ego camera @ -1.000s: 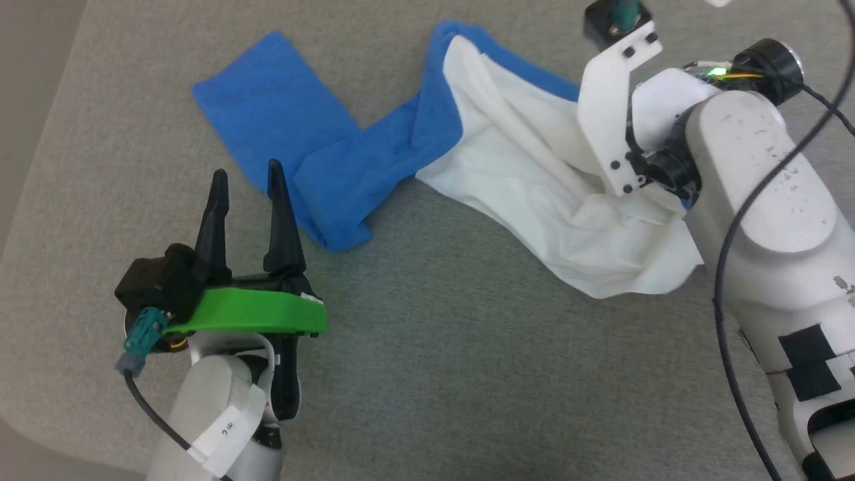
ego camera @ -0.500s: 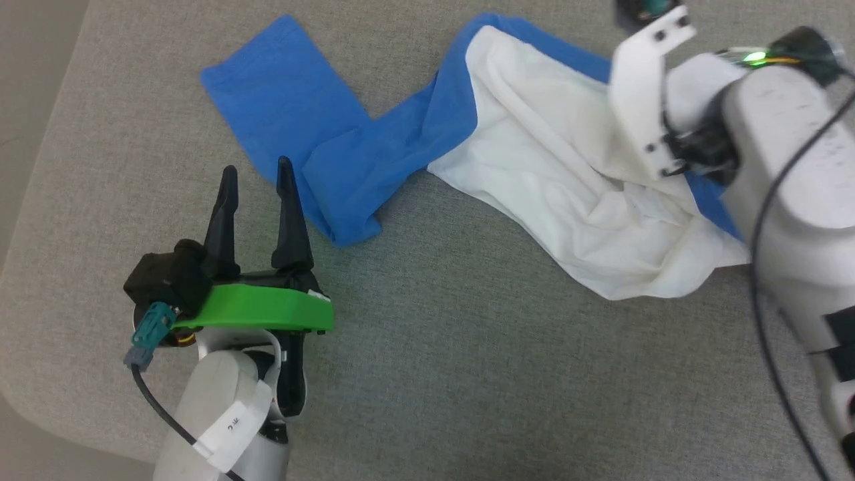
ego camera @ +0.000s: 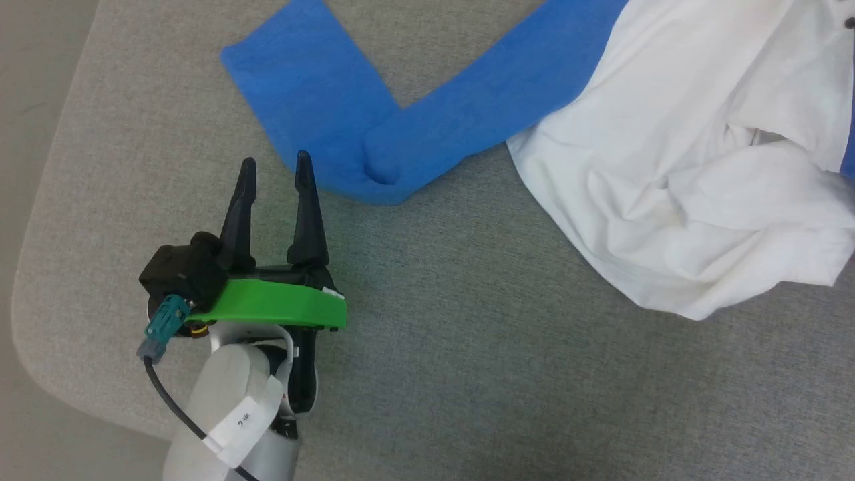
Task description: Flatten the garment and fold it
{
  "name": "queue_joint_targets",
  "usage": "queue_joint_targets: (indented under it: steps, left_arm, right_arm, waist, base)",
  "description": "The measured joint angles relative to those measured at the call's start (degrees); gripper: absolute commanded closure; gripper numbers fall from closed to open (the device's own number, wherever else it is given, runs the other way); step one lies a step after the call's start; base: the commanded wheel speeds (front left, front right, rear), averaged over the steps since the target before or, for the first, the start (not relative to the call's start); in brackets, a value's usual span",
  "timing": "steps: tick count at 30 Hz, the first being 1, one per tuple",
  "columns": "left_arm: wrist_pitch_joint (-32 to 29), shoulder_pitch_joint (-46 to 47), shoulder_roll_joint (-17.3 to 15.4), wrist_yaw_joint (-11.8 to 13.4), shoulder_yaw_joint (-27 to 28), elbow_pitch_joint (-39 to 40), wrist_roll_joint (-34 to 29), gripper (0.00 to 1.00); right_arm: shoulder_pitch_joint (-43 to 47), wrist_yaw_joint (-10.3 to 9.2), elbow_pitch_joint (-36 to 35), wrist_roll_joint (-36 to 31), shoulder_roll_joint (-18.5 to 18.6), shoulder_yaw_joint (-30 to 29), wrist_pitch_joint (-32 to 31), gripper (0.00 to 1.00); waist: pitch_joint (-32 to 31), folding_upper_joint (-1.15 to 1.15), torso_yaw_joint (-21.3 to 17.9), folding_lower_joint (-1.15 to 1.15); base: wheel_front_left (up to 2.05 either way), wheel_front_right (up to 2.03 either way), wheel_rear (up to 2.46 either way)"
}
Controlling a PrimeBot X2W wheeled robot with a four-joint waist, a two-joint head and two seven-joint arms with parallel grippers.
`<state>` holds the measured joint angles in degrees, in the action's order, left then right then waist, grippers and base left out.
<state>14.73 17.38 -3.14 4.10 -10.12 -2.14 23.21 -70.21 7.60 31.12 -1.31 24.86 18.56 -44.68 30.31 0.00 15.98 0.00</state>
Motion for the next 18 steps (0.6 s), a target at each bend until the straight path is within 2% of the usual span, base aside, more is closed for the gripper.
queue_joint_targets:
  steps: [1, 2, 3, 8, 13, 18]
  left_arm:
    - [0.00, 0.00, 0.00, 0.00, 0.02, -0.14, 0.00, 0.00]
    - [0.00, 0.00, 0.00, 0.00, 0.02, -0.26, 0.01, 0.00]
    - [0.00, -0.01, 0.00, 0.00, 0.01, -0.47, 0.04, 0.00]
    - [0.00, -0.01, 0.02, 0.00, -0.14, -1.27, 0.13, 0.00]
    - [0.00, -0.38, 0.05, -0.04, 0.32, -2.38, -0.20, 0.00]
    - [0.00, -1.99, -0.33, -0.05, 0.99, -3.00, -0.48, 0.00]
  right_arm:
    - [0.01, 0.00, 0.87, -0.42, -0.58, -0.36, 0.08, 1.00]
    - [0.07, 0.00, 1.53, -0.67, -0.96, -0.40, 0.30, 0.58]
    - [0.16, 0.00, 2.26, -0.92, -1.47, -0.90, 0.88, 0.00]
    - [0.52, 0.00, 4.70, -1.29, -3.10, -4.52, 5.44, 0.00]
    - [1.47, 0.00, 4.71, 1.40, -6.50, -8.15, 12.68, 0.00]
    - [6.45, 0.00, 2.29, 5.92, -8.90, -7.70, 17.60, 0.00]
  waist:
    - [0.13, 0.00, 0.20, 0.00]
    - [0.20, 0.00, 0.33, 0.00]
    - [0.15, 0.00, 0.42, 0.01]
    - [-1.13, 0.00, 0.21, 0.00]
    - [-4.02, 0.00, -0.71, 0.00]
    - [-7.56, 0.00, -2.23, 0.00]
  base:
    - [0.00, 0.00, 0.00]
    - [0.00, 0.00, 0.00]
    - [0.00, 0.00, 0.00]
    - [0.00, 0.00, 0.00]
    - [0.00, 0.00, 0.00]
    - [0.00, 0.00, 0.00]
